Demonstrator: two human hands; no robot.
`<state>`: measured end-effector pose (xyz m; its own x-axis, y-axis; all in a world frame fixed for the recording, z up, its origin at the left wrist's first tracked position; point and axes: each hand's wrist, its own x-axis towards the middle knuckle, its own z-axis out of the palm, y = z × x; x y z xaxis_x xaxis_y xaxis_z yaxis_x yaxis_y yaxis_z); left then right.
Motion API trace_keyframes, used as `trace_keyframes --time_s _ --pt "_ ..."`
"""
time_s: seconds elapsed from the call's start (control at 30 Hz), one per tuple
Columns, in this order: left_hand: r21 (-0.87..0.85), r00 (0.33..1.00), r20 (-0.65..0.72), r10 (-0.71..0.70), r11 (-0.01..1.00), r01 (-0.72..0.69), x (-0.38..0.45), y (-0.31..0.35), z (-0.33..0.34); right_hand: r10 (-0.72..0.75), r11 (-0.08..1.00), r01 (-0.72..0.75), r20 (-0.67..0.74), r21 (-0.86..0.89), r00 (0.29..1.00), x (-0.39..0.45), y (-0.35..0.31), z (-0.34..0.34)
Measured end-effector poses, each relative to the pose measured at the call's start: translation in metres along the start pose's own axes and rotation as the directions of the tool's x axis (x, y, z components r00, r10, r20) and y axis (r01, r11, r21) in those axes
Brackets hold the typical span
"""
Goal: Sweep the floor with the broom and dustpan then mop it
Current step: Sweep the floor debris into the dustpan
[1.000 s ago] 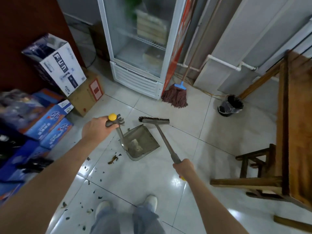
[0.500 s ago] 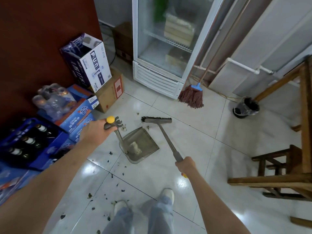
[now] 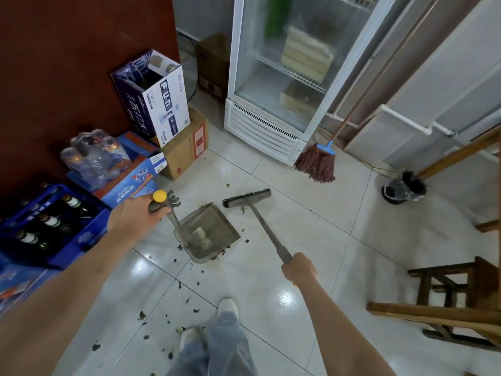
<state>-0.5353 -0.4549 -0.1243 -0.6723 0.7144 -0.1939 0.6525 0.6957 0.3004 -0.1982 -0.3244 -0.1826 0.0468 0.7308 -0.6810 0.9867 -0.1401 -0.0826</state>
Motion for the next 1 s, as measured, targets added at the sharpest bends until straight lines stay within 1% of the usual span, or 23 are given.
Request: trace_keyframes --time_s 0.13,0.23,0.37,0.57,0.7,0.8,0.9,0.97,1.0 --pt "0.013 0.999 0.008 -0.053 0.998 0.053 0.017 0.006 0.000 -0.009 0.998 0.009 0.008 -0.066 1.000 0.017 -0.005 -0.018" --pt "0.002 0.999 0.017 -0.045 0.999 0.045 0.027 0.016 0.000 -0.019 0.995 0.018 -0.008 -0.096 1.000 0.032 -0.008 -0.028" --pt "0.025 0.999 0.028 -0.028 0.999 0.027 0.039 0.029 0.000 -0.034 0.977 0.017 -0.075 -0.214 0.997 0.041 -0.014 -0.038" --pt "-0.005 0.998 0.057 -0.041 0.999 0.042 0.055 0.039 -0.001 -0.030 0.916 -0.037 -0.160 -0.399 0.987 0.052 -0.030 -0.061" --pt "-0.021 0.995 0.083 -0.047 0.999 0.048 0.061 0.040 -0.001 -0.020 0.836 -0.102 -0.214 -0.540 0.977 0.055 -0.041 -0.065" --pt "-0.027 0.994 0.097 -0.042 0.999 0.044 0.064 0.041 0.003 -0.003 0.794 -0.104 -0.174 -0.599 0.985 0.059 -0.046 -0.057" --pt "-0.027 0.994 0.095 -0.051 0.998 0.054 0.068 0.046 0.005 0.015 0.777 -0.107 -0.153 -0.620 0.988 0.057 -0.049 -0.047" --pt "-0.030 0.993 0.103 -0.055 0.998 0.059 0.069 0.047 0.005 0.057 0.806 -0.115 -0.116 -0.581 0.992 0.056 -0.048 -0.041" --pt "-0.033 0.993 0.106 -0.054 0.998 0.058 0.070 0.047 0.005 0.083 0.844 -0.109 -0.073 -0.524 0.994 0.057 -0.045 -0.039"
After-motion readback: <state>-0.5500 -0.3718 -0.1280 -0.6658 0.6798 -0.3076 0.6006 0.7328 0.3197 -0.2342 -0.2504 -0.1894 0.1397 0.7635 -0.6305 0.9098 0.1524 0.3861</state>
